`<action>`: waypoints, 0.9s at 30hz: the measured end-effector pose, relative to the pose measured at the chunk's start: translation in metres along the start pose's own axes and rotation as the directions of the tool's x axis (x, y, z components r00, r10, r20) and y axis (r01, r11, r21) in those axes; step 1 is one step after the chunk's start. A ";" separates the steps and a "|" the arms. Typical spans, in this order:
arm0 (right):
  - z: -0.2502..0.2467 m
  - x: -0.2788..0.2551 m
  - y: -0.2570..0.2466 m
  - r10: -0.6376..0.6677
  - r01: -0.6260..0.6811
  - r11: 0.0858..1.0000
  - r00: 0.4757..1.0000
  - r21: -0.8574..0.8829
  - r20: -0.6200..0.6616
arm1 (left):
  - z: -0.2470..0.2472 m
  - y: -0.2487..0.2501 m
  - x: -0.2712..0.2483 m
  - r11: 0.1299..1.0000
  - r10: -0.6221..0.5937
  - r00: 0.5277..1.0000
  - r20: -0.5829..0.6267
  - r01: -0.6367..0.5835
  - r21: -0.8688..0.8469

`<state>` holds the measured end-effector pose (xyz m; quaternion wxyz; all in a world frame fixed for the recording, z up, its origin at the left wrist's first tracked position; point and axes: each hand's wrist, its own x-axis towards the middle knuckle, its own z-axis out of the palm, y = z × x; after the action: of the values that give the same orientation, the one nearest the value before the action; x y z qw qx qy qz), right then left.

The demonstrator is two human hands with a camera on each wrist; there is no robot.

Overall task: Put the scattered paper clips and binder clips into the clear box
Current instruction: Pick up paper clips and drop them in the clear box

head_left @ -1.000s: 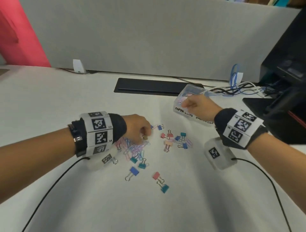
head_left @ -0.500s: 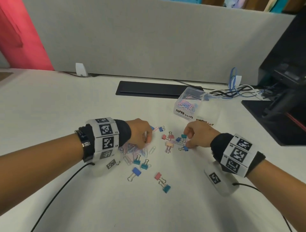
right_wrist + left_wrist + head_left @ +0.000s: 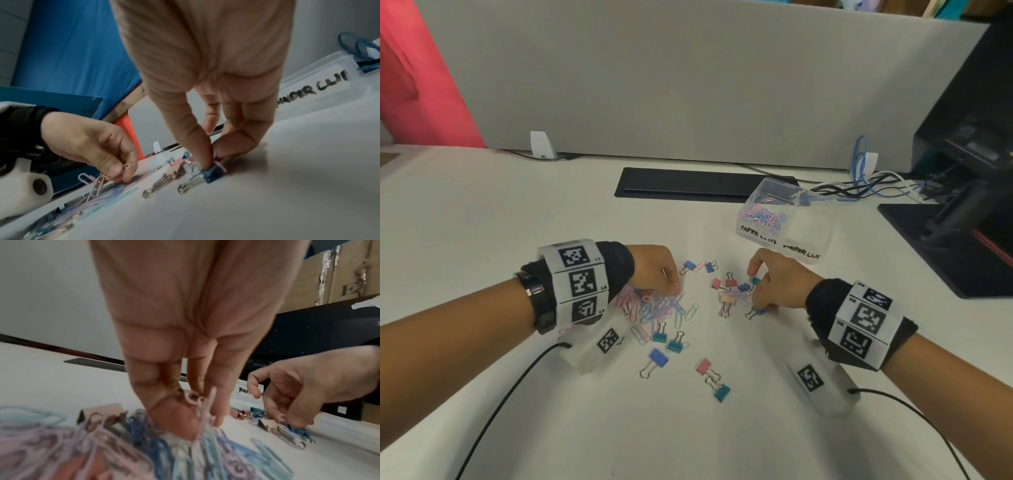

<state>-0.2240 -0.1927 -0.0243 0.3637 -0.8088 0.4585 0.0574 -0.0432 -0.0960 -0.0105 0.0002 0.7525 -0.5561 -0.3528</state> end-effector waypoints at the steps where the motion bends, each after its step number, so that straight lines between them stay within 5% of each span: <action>1: -0.002 -0.001 0.000 0.000 0.001 0.999 1.000 0.039 -0.006 | 0.000 -0.001 -0.001 1.000 -0.009 1.000 0.003 0.009 -0.009; 12: -0.020 -0.004 0.005 0.029 -0.027 0.873 1.000 0.487 0.003 | -0.011 -0.005 -0.009 0.999 -0.027 0.990 -0.136 0.020 -0.048; 16: -0.012 -0.006 -0.001 0.046 -0.040 0.975 0.999 0.219 -0.021 | -0.015 -0.004 -0.010 0.972 0.004 0.975 -0.224 -0.056 -0.226; 21: 0.002 -0.007 -0.007 0.069 -0.071 0.975 0.997 -0.211 -0.018 | -0.012 0.004 -0.017 0.790 -0.052 0.996 -0.068 0.000 -0.613; 24: 0.005 -0.009 -0.010 0.064 -0.066 0.959 0.998 -0.275 -0.018 | -0.006 0.009 -0.019 0.875 -0.113 0.993 -0.029 0.086 -0.476; 27: 0.007 -0.007 -0.010 0.066 -0.083 0.932 0.996 -0.353 -0.060 | 0.002 0.012 -0.018 0.990 -0.128 0.992 -0.005 0.128 -0.053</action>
<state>-0.2189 -0.1805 -0.0211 0.1985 -0.8442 0.4796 0.1337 -0.0565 -0.0849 0.0024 -0.0004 0.7879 -0.4971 -0.3635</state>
